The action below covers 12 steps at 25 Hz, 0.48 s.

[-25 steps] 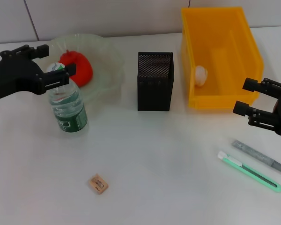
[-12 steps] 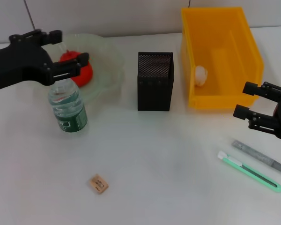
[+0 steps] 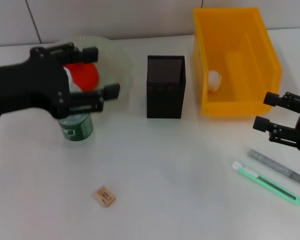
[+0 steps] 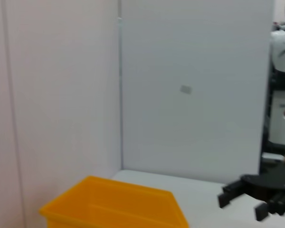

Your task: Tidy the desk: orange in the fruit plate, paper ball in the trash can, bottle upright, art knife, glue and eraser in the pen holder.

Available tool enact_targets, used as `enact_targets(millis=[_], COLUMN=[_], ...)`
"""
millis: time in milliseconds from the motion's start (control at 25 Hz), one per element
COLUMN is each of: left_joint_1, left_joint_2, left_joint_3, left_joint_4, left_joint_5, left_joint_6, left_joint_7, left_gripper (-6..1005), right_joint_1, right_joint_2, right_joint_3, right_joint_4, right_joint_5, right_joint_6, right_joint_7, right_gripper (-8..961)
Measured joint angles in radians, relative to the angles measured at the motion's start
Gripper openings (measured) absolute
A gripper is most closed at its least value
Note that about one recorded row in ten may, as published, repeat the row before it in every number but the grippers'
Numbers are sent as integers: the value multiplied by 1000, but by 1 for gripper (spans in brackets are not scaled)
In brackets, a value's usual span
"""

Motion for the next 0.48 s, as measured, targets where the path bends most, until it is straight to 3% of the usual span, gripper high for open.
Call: enact_targets(millis=[240,480], left_joint_1=[12,23], left_joint_2=[-1,-7], left_joint_3=[10,83], left_joint_4=[-1,-43], left_joint_5=[84,146], left_joint_6=[38,34], left_joint_7=[25,125], left_gripper=[807,807], right_joint_1=[-2,25], right_joint_2=[-2,3], right_joint_3=[7,-2], right_joint_4=[-48,-114], right_joint_5=[-65,-135], right_joint_6=[14,42], right_joint_7=[33,115], right_gripper=[682,678])
